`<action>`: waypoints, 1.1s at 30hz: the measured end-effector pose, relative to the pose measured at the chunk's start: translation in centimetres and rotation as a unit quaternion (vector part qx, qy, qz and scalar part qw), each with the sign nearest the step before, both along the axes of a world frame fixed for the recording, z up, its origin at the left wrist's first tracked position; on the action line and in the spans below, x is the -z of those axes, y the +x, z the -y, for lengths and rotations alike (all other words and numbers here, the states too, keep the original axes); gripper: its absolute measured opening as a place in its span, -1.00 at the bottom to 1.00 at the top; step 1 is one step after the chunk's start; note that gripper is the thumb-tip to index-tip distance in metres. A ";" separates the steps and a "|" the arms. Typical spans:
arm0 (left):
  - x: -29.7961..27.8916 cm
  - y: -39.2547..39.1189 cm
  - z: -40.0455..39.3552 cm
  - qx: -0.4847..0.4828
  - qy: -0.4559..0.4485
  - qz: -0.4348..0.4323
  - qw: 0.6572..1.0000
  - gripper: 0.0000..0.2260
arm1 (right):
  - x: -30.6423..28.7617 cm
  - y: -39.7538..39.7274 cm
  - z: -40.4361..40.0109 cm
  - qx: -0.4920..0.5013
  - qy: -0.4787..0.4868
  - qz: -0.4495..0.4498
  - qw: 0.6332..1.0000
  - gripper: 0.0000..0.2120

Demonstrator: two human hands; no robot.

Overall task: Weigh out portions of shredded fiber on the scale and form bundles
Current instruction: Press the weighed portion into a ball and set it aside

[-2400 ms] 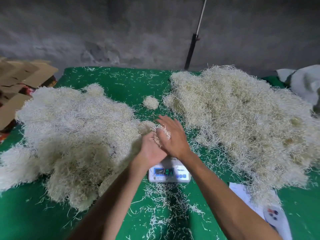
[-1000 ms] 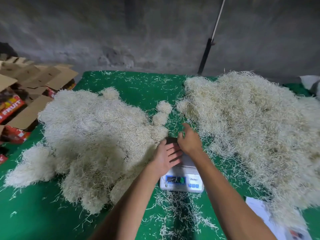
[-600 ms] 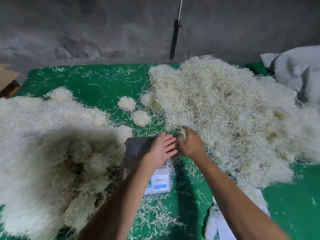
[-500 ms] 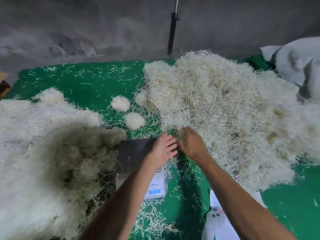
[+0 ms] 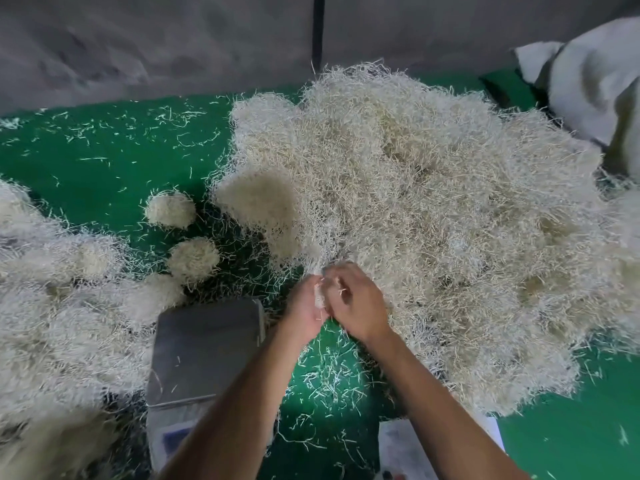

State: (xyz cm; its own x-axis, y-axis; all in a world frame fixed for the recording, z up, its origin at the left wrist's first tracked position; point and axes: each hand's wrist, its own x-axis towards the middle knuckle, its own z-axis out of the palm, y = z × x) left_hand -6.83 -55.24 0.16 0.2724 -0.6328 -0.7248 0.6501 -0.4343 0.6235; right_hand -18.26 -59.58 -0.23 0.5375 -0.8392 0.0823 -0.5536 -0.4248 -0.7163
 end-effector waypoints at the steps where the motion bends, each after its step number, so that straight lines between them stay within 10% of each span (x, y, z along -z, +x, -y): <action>1: 0.4 -0.2 0.2 -0.015 0.028 0.024 0.999 -0.73 | 0.3 -0.8 0.3 0.047 -0.079 -0.018 0.996 -0.65; 5: 1.3 -1.8 -1.3 0.116 0.041 0.106 0.987 -0.48 | 1.6 -1.5 -0.8 0.055 0.031 -0.032 0.998 -0.78; 10: 0.8 -2.8 -3.0 0.183 -0.029 0.132 0.974 -0.32 | 1.4 -1.5 -2.7 0.172 0.159 0.209 0.950 -0.75; 15: -0.1 -1.0 -4.6 0.141 -0.023 0.243 0.959 -0.53 | 1.5 -3.5 -1.9 0.118 0.035 0.001 0.992 -0.73; 19: -0.6 -2.3 -4.7 0.174 -0.072 0.152 0.970 -0.26 | 0.4 -2.3 -4.6 0.081 0.184 0.124 0.972 -0.77; 23: 0.0 -3.2 -5.0 0.164 -0.047 0.210 0.963 -0.78 | -0.7 -3.7 -4.6 0.099 0.189 0.184 0.959 -0.71; 28: -1.2 -2.6 -6.0 0.106 -0.081 0.155 0.979 -0.79 | -0.2 -6.6 -3.5 0.097 0.153 0.031 0.983 -0.49; 33: -3.3 -4.5 -6.6 0.239 -0.129 0.152 0.950 -0.23 | -1.9 -5.1 -6.3 0.052 0.115 0.137 0.982 -0.25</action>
